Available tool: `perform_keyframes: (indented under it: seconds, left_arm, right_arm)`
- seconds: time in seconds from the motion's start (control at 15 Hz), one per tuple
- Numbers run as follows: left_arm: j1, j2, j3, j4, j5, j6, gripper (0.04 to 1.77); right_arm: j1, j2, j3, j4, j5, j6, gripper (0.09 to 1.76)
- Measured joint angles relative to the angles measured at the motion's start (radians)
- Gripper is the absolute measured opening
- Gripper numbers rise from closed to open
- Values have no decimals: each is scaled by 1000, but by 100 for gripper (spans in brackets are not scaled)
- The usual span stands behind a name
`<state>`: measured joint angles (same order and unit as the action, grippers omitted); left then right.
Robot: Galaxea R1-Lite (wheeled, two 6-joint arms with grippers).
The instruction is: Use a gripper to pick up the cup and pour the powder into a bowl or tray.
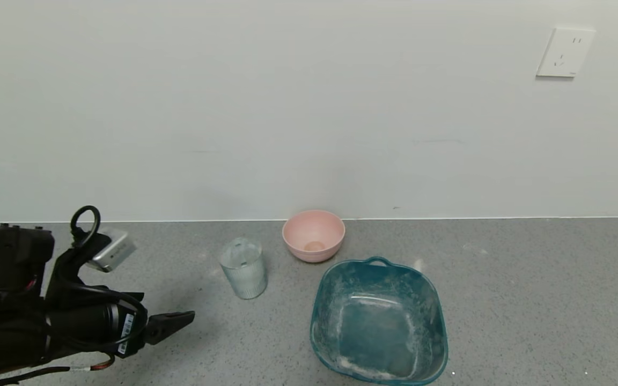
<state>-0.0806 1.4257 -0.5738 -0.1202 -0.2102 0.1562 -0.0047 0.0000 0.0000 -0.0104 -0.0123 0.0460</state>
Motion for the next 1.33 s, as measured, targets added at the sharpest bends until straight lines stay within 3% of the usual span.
perform_keyframes:
  seconds: [0.2,0.73,1.07,1.33]
  left_arm:
    - [-13,106,10,-64,-10,33,172]
    - [-59,400,101,-569,-18,29,172]
    - [-70,564,174,-964,-18,2,172]
    - [-106,662,185,-1137,-8,-73,172]
  right_arm:
    - [0,0,0,0,0,0,171]
    - [0,0,0,0,0,0,171]
    - [0,0,0,0,0,0,171]
    - [0,0,0,0,0,0,171]
